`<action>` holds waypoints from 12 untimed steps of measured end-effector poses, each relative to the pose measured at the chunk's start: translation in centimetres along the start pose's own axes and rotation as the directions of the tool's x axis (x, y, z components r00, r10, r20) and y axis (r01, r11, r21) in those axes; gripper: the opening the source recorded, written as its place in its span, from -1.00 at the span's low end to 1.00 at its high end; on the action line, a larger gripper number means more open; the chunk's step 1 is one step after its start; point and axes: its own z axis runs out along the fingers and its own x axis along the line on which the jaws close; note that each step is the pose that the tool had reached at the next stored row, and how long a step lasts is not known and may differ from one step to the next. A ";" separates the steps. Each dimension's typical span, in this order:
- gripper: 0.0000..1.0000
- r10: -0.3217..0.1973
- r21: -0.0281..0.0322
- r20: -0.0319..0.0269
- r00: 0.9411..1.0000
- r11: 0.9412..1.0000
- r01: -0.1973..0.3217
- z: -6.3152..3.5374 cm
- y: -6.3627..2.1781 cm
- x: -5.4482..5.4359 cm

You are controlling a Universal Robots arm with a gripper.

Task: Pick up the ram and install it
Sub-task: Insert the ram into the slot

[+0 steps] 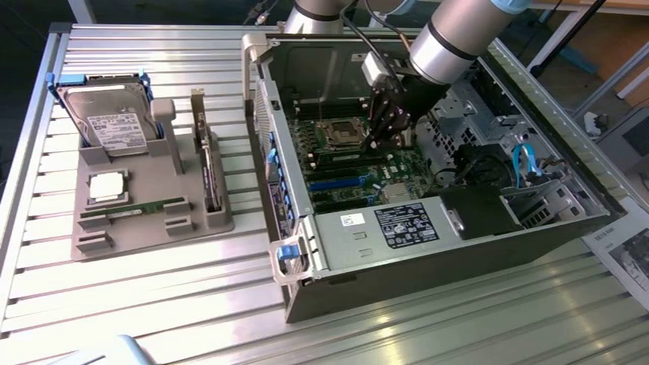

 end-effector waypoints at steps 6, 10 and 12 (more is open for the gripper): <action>-0.76 0.000 0.000 0.000 1.000 1.000 0.000 0.04 -0.01 0.0; -0.76 0.000 0.000 0.000 1.000 1.000 0.000 0.13 -0.03 0.0; -0.76 0.000 0.000 0.000 1.000 1.000 0.000 0.17 -0.04 0.0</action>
